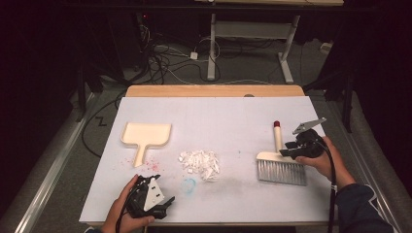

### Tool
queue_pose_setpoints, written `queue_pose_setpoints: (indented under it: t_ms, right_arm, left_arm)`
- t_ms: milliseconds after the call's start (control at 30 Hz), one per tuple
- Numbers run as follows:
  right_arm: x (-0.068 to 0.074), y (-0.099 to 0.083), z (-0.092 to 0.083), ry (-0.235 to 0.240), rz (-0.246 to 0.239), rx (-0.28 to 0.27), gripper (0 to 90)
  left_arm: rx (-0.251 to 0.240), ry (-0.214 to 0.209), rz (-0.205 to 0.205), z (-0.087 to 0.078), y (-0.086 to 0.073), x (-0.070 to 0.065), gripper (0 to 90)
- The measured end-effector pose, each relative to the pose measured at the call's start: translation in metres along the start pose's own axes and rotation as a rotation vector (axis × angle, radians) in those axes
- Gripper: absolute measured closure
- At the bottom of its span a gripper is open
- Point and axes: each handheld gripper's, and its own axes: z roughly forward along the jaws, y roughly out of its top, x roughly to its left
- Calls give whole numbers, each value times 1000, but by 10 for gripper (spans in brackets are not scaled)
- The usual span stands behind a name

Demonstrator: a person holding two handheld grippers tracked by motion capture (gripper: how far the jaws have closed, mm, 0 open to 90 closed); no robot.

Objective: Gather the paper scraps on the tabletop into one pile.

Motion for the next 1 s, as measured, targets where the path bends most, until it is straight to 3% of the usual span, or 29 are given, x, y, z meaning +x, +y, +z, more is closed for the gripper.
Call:
queue_pose_setpoints:
  t_ms: [133,333,667,833,1000]
  right_arm:
    - [5,2,-2,-39,-10,-74,558]
    - [18,11,-7,-100,-72,-159,473]
    - [37,14,-25,-206,-44,-339,303]
    - [50,10,-39,-239,-35,-432,268]
    - [64,6,-47,-295,-40,-484,233]
  left_arm:
    - [-3,0,-2,0,0,0,165]
    - [-5,12,-7,-1,0,2,165]
    - [-18,35,-30,-4,-2,6,165]
    - [-29,44,-40,-5,-3,7,164]
    - [-33,48,-40,-5,-3,7,164]
